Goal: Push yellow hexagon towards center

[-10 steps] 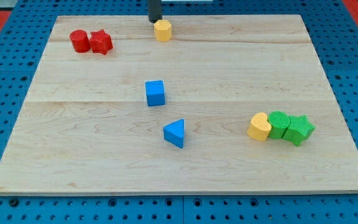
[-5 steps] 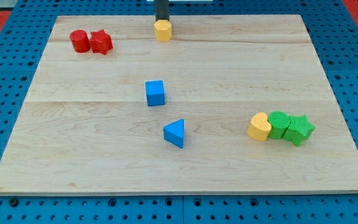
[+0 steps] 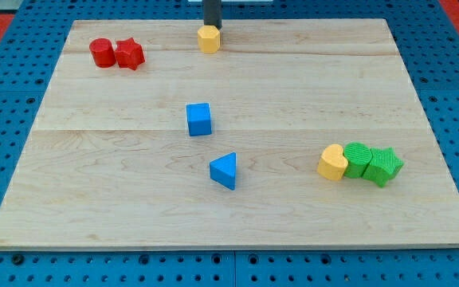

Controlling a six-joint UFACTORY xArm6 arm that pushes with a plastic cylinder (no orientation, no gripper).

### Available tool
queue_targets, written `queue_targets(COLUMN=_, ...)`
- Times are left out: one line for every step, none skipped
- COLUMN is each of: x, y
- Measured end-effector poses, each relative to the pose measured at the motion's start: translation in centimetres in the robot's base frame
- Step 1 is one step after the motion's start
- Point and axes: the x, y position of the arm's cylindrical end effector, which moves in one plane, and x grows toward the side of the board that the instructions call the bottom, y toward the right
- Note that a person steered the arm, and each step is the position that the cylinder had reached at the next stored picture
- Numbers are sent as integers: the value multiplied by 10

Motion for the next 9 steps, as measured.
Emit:
queue_targets(x=0, y=-4)
queue_targets(x=4, y=-8)
queue_targets(x=14, y=-1)
queue_targets(x=19, y=16)
queue_targets(x=23, y=16)
queue_targets(x=23, y=16)
queue_targets(x=22, y=16)
queue_targets(x=19, y=16)
queue_targets(x=19, y=16)
